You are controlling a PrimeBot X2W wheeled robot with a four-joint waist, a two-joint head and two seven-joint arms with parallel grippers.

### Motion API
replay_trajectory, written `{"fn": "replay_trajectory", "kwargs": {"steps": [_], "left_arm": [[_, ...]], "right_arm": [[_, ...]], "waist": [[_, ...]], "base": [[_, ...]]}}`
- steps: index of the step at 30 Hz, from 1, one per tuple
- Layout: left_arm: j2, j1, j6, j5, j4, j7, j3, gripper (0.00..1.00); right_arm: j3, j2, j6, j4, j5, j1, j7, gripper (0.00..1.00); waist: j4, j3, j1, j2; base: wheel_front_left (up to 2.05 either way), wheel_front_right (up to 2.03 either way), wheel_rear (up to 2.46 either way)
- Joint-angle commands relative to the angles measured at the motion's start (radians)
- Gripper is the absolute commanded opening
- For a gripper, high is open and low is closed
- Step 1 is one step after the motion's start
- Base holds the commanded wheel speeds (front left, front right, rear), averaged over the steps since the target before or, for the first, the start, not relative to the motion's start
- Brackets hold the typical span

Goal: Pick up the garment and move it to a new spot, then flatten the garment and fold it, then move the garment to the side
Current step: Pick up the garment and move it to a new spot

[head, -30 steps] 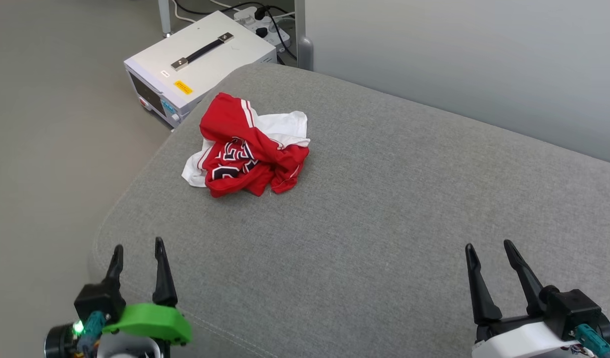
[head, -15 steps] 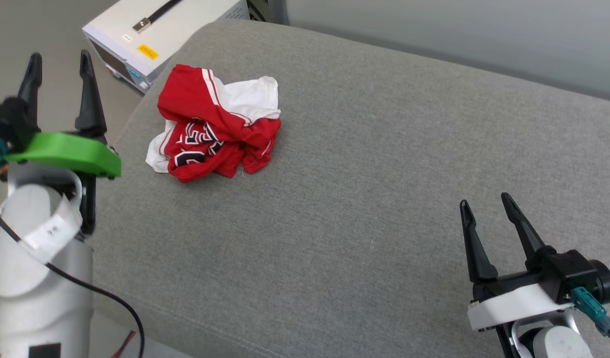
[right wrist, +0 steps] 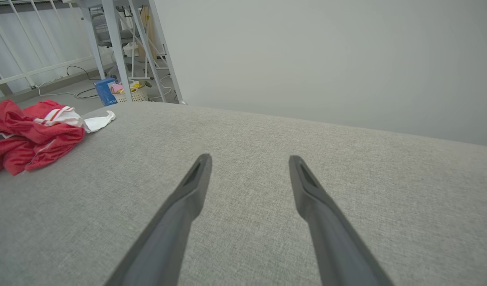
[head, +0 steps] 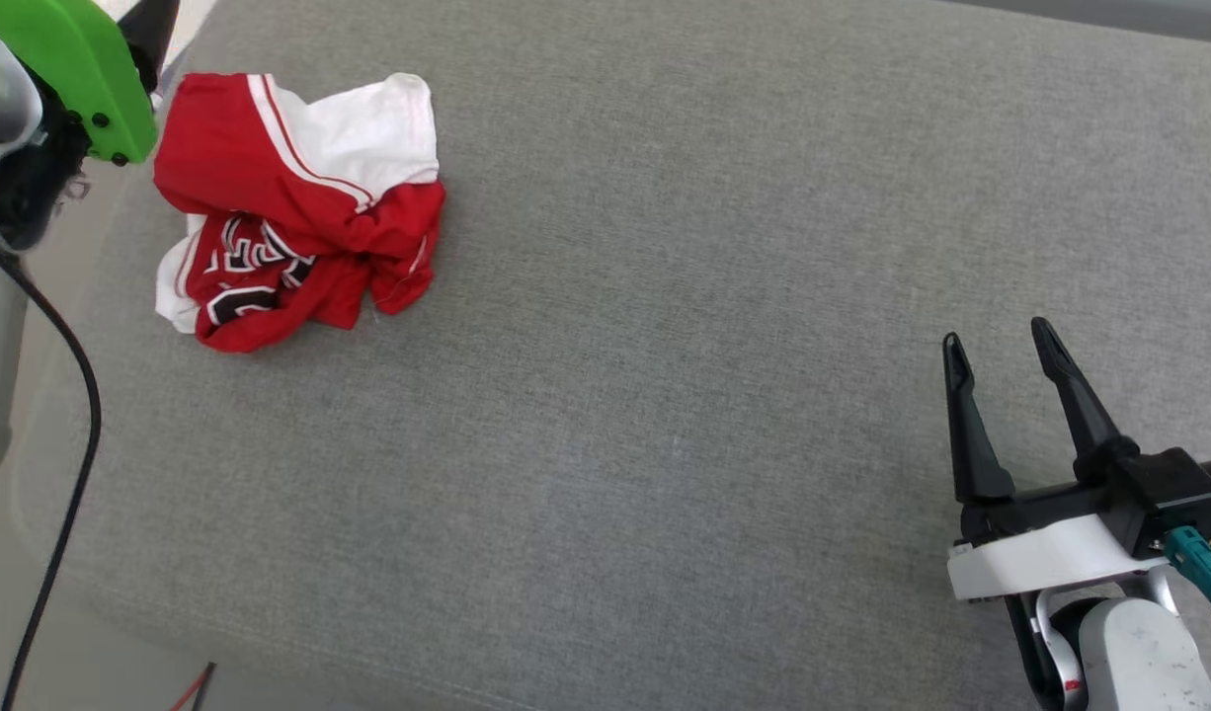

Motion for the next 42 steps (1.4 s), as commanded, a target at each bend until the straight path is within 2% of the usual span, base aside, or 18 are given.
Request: {"fn": "replay_trajectory", "kwargs": {"steps": [1,5,10,18,27,28,29,36,42], "left_arm": [[0.022,-0.025,-0.003,-0.031,0.008,0.051,-0.027,1.00],[0.088,-0.049,-0.003,-0.144,0.018,0.264,-0.141,1.00],[0.156,-0.038,-0.003,-0.233,0.007,0.407,-0.255,1.00],[0.191,0.028,-0.003,-0.284,0.049,0.463,-0.416,1.00],[0.163,0.076,-0.003,-0.314,0.126,0.437,-0.565,1.00],[0.161,0.077,-0.003,-0.322,0.126,0.423,-0.572,0.41],[0.158,0.077,-0.003,-0.335,0.130,0.400,-0.574,0.00],[0.194,0.029,-0.003,-0.336,0.109,0.224,-0.594,0.00],[0.241,-0.021,-0.003,-0.302,-0.004,0.092,-0.641,0.00]], "right_arm": [[-0.003,-0.002,-0.001,-0.007,-0.004,-0.022,-0.009,1.00],[-0.006,-0.002,-0.001,-0.016,-0.008,-0.039,-0.009,1.00],[-0.013,-0.002,-0.001,-0.026,-0.013,-0.055,-0.009,1.00],[-0.021,-0.006,-0.001,-0.029,-0.019,-0.071,-0.009,1.00],[-0.021,-0.008,-0.001,-0.022,-0.019,-0.072,-0.009,1.00],[-0.022,-0.008,-0.001,-0.021,-0.018,-0.071,-0.009,1.00],[-0.024,-0.008,-0.001,-0.019,-0.017,-0.068,-0.009,1.00],[-0.037,-0.004,-0.001,-0.018,-0.003,-0.037,-0.009,1.00],[-0.046,-0.002,-0.001,-0.008,0.027,-0.006,-0.009,1.00]], "waist": [[-0.051,0.054,-0.0001,-0.0001],[-0.078,0.088,-0.0001,-0.0001],[-0.100,0.126,-0.0001,-0.0001],[-0.122,0.173,-0.0001,-0.0001],[-0.134,0.169,-0.0001,-0.0001],[-0.134,0.165,-0.0001,-0.0001],[-0.133,0.156,-0.0001,-0.0001],[-0.129,0.065,-0.0001,-0.0001],[-0.135,-0.022,-0.0001,-0.0001]], "base": [[0.00,0.00,0.00],[0.00,0.00,0.00],[0.00,0.00,0.00],[0.00,0.00,0.00],[0.00,0.00,0.00],[0.00,0.00,0.00],[0.00,0.00,0.00],[0.00,0.00,0.00],[0.00,0.00,0.00]]}}
